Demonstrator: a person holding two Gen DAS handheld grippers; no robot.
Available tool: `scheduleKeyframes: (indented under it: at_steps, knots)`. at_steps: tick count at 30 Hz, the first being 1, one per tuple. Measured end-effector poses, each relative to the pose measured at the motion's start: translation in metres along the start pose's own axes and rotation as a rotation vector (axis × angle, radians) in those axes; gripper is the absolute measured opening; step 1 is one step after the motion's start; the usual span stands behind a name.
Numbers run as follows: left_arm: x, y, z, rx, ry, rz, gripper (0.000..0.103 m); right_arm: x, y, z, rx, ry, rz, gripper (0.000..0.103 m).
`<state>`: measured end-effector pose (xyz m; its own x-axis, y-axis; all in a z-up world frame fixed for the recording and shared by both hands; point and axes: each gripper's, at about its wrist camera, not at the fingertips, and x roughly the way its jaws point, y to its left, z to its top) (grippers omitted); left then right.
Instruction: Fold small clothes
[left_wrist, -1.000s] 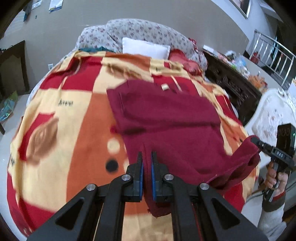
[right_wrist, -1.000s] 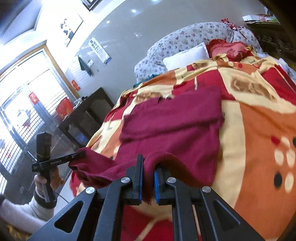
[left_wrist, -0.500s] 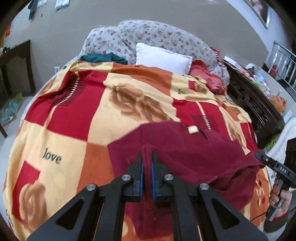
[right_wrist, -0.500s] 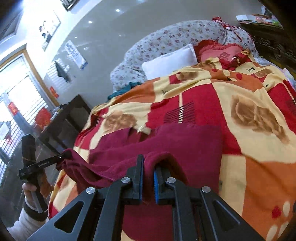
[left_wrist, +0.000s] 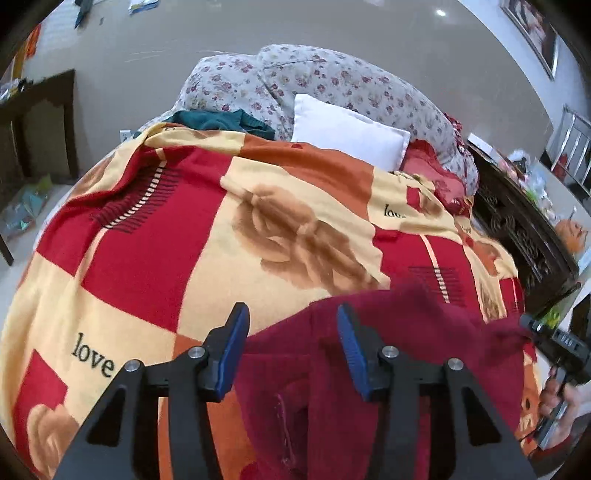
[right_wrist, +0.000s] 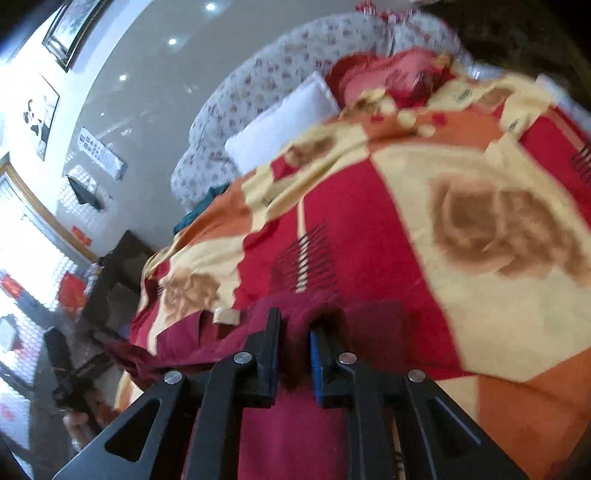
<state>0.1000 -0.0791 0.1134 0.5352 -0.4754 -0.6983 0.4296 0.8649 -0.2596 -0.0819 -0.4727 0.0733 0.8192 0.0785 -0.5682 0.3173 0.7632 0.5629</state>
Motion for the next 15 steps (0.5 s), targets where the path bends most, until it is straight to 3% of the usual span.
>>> scheduleKeyframes:
  at_steps: [3,5,6,7,12,15]
  knots:
    - [-0.006,-0.02,-0.008,0.095,-0.012,0.037,0.051,-0.017,0.011,0.001,-0.041,-0.057,-0.004,0.025]
    - [-0.005,-0.031,-0.013,0.133,-0.009,0.045,0.053,-0.024,0.025,-0.001,-0.078,-0.08,0.02,0.044]
    - [-0.003,-0.038,-0.016,0.154,-0.008,0.048,0.054,-0.025,0.033,-0.001,-0.106,-0.083,0.012,0.068]
    - [-0.001,-0.043,-0.018,0.171,-0.011,0.056,0.054,-0.025,0.038,-0.002,-0.127,-0.094,-0.006,0.079]
    - [0.009,-0.049,-0.027,0.194,-0.004,0.068,0.061,-0.035,0.051,0.004,-0.157,-0.123,-0.017,0.079]
    - [0.018,-0.043,-0.032,0.178,0.012,0.063,0.061,-0.03,0.055,-0.004,-0.173,-0.064,0.028,0.079]
